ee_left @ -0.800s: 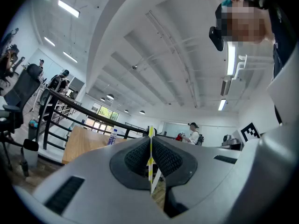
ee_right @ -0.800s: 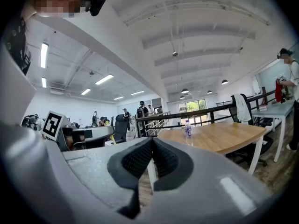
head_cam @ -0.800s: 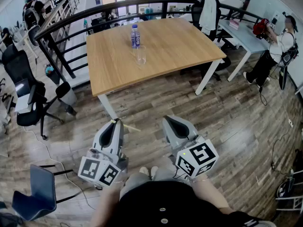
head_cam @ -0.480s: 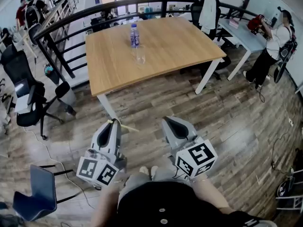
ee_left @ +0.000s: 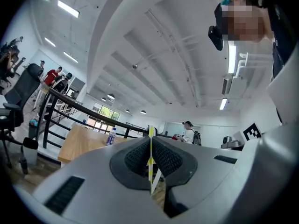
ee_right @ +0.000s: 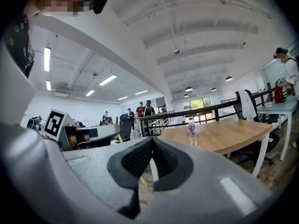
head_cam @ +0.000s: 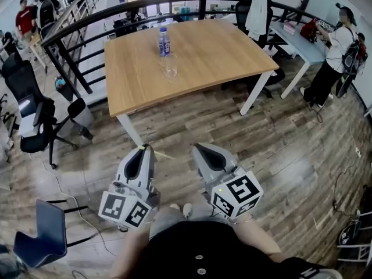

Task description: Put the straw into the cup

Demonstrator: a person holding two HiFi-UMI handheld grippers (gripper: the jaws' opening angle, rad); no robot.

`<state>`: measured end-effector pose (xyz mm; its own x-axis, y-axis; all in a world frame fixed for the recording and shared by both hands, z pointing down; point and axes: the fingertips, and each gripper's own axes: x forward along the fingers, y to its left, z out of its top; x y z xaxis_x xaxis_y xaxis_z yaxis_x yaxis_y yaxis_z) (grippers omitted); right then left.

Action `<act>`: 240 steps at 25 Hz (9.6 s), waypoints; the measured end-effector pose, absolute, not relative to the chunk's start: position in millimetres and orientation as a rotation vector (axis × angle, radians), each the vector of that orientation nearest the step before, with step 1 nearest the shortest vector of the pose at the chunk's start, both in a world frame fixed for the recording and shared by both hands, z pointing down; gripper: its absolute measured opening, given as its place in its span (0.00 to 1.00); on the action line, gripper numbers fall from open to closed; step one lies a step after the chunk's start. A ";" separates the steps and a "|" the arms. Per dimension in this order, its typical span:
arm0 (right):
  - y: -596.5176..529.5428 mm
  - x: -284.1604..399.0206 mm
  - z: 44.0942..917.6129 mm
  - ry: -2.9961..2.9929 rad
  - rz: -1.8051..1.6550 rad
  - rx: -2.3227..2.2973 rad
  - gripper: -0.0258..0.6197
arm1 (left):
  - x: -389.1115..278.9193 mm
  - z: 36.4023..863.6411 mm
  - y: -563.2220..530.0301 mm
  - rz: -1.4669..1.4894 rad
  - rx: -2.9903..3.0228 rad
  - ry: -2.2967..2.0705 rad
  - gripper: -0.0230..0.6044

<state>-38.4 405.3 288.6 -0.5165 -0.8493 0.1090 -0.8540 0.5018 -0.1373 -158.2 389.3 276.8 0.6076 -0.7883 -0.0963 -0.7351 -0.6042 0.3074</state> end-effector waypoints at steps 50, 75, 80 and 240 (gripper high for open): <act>75.3 -15.3 309.6 -2.678 0.364 1.634 0.04 | -125.0 296.0 58.7 -0.346 2.644 -1.077 0.08; -30.8 -5.4 321.5 -2.703 0.418 1.575 0.04 | -122.1 313.4 -40.9 -0.350 2.544 -1.162 0.08; -72.1 5.1 319.9 -2.738 0.413 1.509 0.04 | -108.3 303.2 -77.2 -0.381 2.554 -1.192 0.08; -247.0 55.7 391.7 -2.726 0.663 1.197 0.04 | -56.8 391.9 -235.0 -0.258 2.326 -1.369 0.29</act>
